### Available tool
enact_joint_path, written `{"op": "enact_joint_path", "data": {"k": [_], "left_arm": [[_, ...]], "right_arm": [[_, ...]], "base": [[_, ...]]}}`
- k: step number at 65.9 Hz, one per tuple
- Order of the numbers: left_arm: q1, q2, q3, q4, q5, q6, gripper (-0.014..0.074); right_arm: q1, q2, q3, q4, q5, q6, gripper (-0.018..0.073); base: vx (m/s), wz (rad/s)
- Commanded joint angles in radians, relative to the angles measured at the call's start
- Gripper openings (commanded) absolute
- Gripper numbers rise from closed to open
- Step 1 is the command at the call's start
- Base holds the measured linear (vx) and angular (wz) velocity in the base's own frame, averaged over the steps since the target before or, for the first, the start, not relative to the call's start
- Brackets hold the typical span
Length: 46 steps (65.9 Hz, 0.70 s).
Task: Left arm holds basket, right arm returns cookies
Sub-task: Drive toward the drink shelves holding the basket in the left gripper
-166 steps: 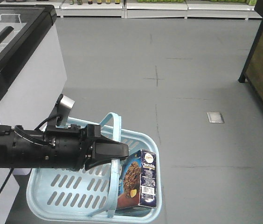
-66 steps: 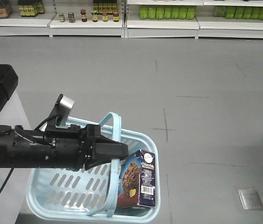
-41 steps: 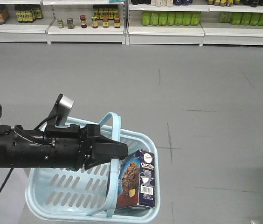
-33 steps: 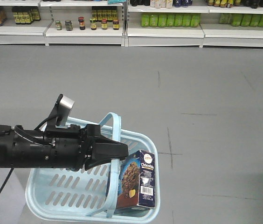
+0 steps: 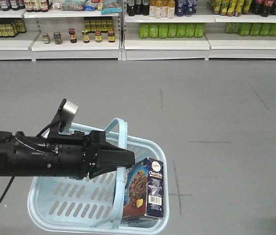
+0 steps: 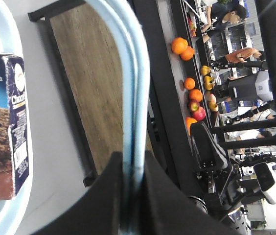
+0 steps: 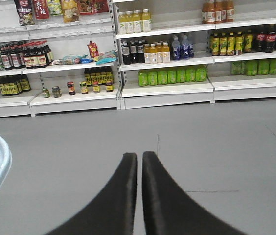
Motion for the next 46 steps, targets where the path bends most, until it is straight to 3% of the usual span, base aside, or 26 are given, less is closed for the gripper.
{"op": "enact_joint_path", "data": {"k": [1,46], "left_arm": [[-0.005,-0.044,-0.029,-0.117,0.059,0.016,-0.0003],[-0.005,-0.044,-0.029,-0.117,0.059,0.016,-0.0003]], "right_arm": [[-0.007,-0.013,0.017,-0.005,-0.071,-0.006,-0.0006],[-0.007,-0.013,0.017,-0.005,-0.075,-0.006,-0.0006]], "base": [[0.48,-0.05],[0.47,0.01]]}}
